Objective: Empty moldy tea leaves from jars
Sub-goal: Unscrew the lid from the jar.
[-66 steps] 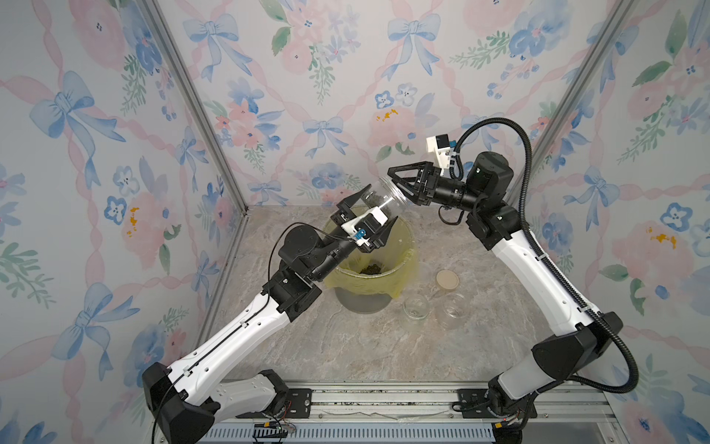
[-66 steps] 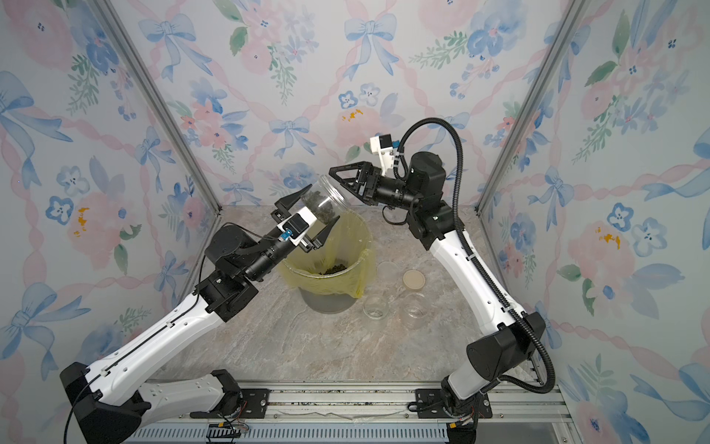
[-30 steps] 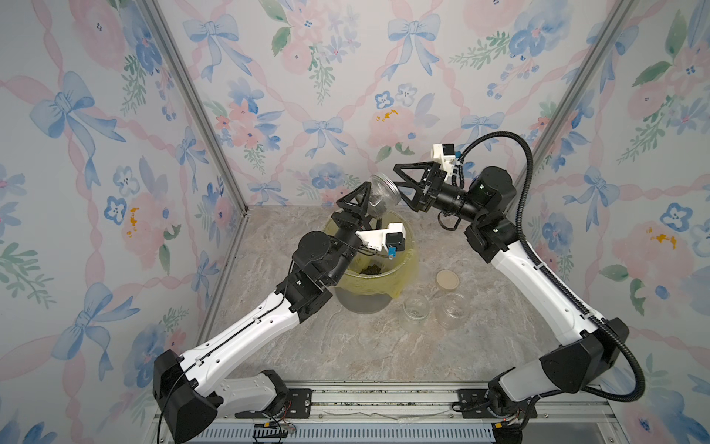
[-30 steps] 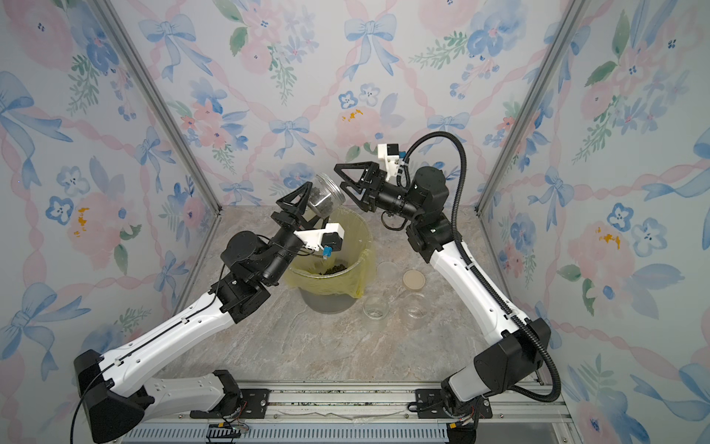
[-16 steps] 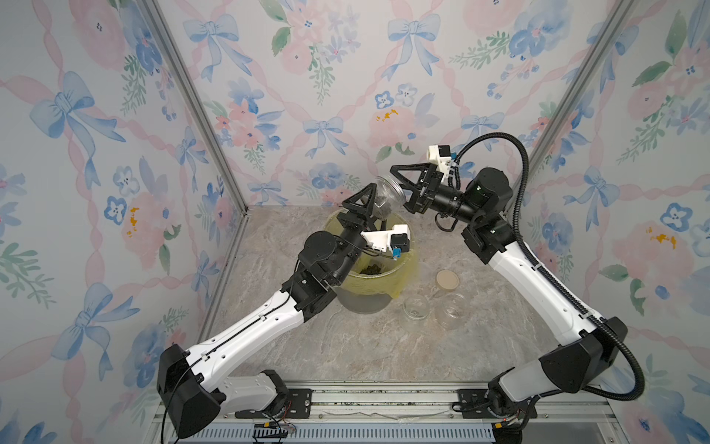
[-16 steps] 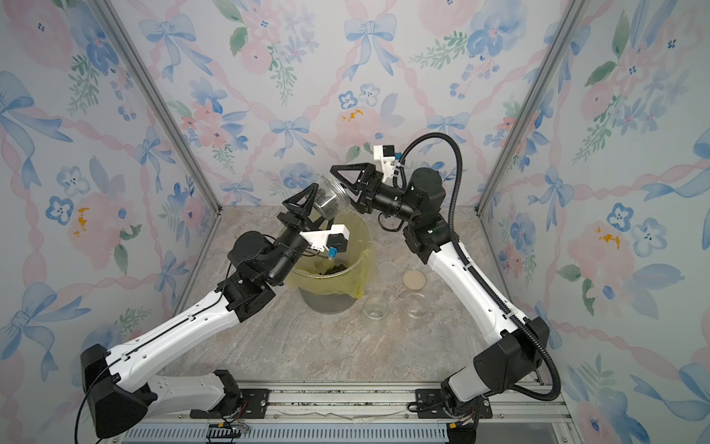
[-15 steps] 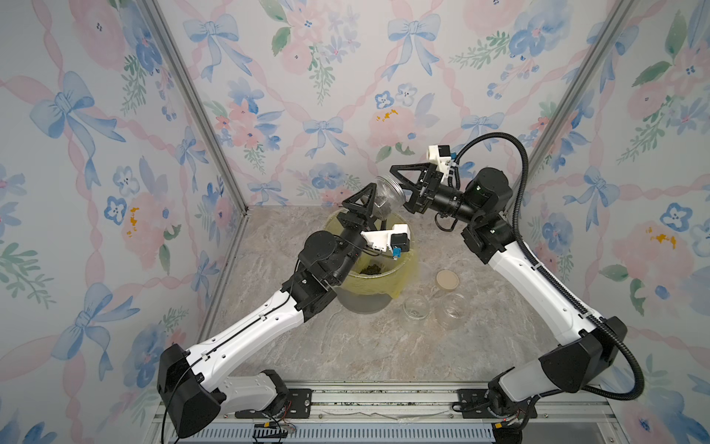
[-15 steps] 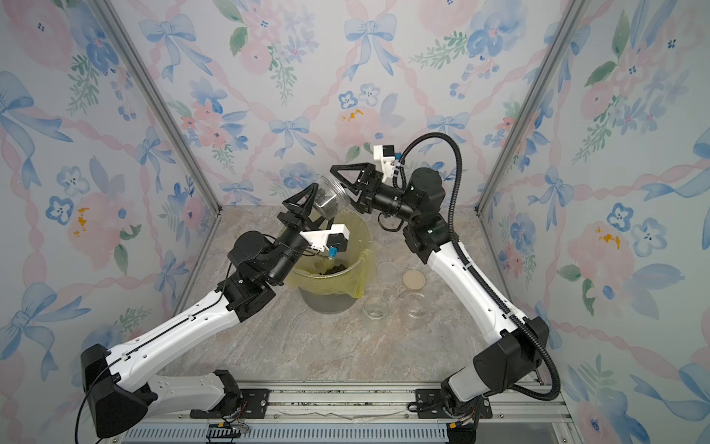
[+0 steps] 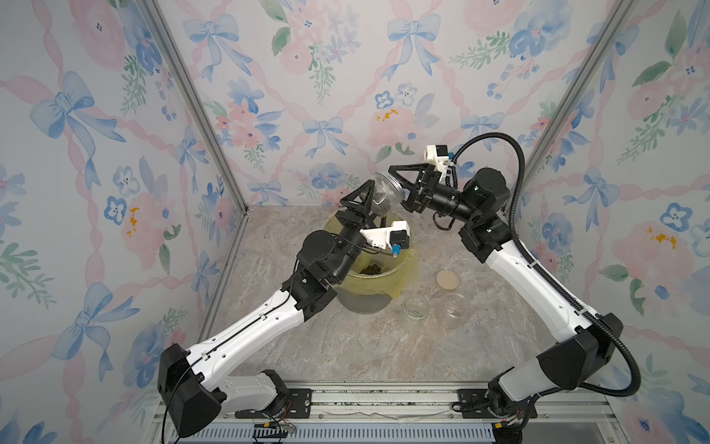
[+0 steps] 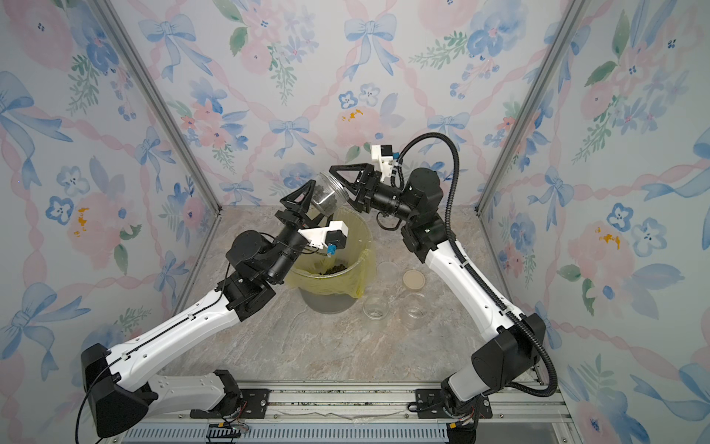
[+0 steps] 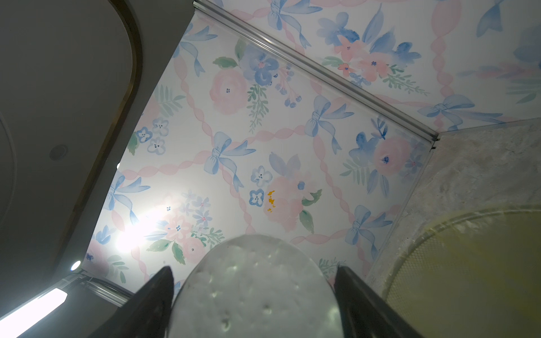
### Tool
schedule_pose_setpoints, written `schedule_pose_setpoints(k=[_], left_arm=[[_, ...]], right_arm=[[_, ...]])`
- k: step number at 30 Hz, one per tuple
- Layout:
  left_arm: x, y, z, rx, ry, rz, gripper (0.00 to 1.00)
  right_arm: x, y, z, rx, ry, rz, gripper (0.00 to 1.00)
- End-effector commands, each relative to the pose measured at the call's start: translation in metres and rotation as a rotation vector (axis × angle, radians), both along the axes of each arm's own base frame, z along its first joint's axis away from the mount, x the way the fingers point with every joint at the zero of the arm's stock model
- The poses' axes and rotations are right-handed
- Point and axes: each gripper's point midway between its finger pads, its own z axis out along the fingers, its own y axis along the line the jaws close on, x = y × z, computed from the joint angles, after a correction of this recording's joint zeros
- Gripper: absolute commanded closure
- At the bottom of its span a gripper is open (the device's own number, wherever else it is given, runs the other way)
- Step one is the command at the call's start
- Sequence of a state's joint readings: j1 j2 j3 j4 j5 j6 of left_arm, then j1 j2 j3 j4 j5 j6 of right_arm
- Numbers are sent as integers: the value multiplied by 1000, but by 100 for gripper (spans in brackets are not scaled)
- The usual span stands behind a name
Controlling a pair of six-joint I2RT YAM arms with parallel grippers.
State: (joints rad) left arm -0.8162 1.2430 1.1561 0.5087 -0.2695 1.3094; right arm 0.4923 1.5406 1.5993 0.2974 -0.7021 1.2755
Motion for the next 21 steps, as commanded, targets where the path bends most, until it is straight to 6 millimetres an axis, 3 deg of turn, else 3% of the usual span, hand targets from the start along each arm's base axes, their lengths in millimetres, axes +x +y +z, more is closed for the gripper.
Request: schedule_pose_setpoints(k=[1, 7, 16, 21], left_arm=[[-2, 0, 18, -61, -29, -5, 57], [1, -2, 16, -57, -25, -3, 58], [2, -4, 18, -63, -23, -6, 58], [4, -5, 15, -63, -15, -7, 58]], right_arm=[[-6, 4, 4, 16, -33, 29, 10], [-7, 4, 6, 11, -42, 27, 6], [-6, 5, 5, 14, -42, 30, 21], [-6, 4, 3, 8, -44, 23, 22]])
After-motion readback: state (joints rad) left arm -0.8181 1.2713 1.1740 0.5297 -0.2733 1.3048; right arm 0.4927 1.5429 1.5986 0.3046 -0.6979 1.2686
